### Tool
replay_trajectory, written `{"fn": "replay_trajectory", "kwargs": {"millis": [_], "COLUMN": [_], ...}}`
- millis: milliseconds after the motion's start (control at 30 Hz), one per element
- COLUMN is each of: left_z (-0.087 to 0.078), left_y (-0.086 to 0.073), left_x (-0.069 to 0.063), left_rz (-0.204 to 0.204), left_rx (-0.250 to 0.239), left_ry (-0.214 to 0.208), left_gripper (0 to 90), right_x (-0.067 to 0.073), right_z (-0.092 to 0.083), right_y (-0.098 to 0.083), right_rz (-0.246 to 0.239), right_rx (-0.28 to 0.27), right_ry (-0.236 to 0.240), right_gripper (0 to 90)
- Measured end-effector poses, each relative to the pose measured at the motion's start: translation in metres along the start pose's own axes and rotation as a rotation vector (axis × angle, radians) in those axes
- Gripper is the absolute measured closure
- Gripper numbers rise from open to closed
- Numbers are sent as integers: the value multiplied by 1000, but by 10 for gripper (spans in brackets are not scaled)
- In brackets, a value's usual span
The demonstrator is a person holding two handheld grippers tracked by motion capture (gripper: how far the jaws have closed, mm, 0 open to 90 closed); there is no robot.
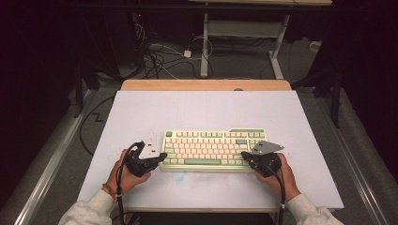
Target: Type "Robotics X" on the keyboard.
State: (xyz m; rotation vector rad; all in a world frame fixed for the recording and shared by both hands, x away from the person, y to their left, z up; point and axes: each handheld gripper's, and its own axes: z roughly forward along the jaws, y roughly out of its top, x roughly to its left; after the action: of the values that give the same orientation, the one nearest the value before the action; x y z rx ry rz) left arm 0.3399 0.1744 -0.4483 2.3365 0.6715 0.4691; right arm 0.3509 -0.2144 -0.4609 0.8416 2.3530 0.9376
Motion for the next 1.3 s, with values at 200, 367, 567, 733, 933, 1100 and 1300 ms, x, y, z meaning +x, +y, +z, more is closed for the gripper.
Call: {"fn": "replay_trajectory", "kwargs": {"millis": [200, 367, 567, 733, 933, 1100, 1300], "left_z": [13, 26, 40, 48, 50, 41, 29], "left_y": [15, 29, 43, 47, 47, 48, 45], "left_x": [-2, -5, -8, -11, -11, -10, -8], "left_rz": [24, 43, 69, 81, 85, 87, 92], "left_rx": [15, 19, 40, 65, 74, 33, -19], "left_ry": [-34, -62, -83, -74, -78, -58, -2], "left_gripper": [878, 877, 877, 876, 875, 828, 668], "right_x": [0, 0, 0, 0, 0, -1, -2], "right_z": [0, 0, 0, 0, 0, -3, -17], "right_y": [0, 0, 0, 0, 0, 1, 8], "right_rz": [-2, -4, -6, -7, -7, -2, 7], "right_rx": [1, 2, 3, 3, 4, 0, -69], "right_ry": [0, 2, 2, 2, 1, 3, -2], "right_gripper": [900, 900, 900, 900, 900, 900, 893]}}
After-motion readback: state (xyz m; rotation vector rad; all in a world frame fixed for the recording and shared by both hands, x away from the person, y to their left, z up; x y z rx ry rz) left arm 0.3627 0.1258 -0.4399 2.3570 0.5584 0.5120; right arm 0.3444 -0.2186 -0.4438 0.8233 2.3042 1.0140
